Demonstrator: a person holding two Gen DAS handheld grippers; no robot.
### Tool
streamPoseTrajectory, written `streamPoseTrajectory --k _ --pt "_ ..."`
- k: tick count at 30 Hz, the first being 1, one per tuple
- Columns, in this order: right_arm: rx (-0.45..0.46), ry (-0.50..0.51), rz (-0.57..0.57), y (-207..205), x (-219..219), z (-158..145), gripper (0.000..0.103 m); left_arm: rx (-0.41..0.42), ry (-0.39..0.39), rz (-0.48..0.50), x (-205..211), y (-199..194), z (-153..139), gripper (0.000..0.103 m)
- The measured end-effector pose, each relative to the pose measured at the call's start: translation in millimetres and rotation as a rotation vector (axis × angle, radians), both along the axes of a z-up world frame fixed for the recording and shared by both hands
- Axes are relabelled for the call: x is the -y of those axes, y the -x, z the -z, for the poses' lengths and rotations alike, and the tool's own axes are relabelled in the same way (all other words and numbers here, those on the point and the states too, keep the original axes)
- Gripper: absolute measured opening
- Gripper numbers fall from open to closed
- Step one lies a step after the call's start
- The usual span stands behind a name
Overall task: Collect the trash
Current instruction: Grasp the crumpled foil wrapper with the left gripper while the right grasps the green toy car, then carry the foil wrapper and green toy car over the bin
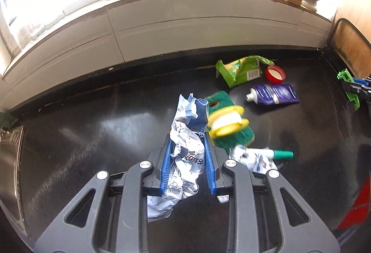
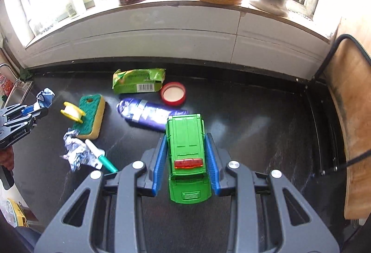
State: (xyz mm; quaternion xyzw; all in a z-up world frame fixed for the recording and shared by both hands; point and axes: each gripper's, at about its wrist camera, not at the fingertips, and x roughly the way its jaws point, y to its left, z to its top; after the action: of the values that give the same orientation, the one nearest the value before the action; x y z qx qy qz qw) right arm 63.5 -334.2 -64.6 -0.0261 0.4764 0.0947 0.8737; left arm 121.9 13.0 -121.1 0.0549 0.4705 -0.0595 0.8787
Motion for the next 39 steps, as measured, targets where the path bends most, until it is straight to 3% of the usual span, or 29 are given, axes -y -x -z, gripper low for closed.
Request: streamPoseTrajectory --k 12,20,29,39 --pt "0.029 -0.017 -0.03 22.8 -22.3 -11.3 0.033 0.03 -0.013 -0.027 -9.6 35.5 -17.1 0.025" --pt "0.069 -0.051 -0.228 19.9 -103.9 -36.6 0.033 0.075 -0.003 -0.18 -55.8 76.2 -44.4 0.025" --pt "0.057 -0.106 -0.636 52.9 -277.8 -49.7 0.033 0.102 -0.044 -0.532 -161.1 195.0 -63.9 0.025" --pt "-0.022 -0.14 -1.098 172.3 -456.2 -47.0 0.033 0.031 -0.041 -0.996 -247.2 363.1 -47.2 0.025"
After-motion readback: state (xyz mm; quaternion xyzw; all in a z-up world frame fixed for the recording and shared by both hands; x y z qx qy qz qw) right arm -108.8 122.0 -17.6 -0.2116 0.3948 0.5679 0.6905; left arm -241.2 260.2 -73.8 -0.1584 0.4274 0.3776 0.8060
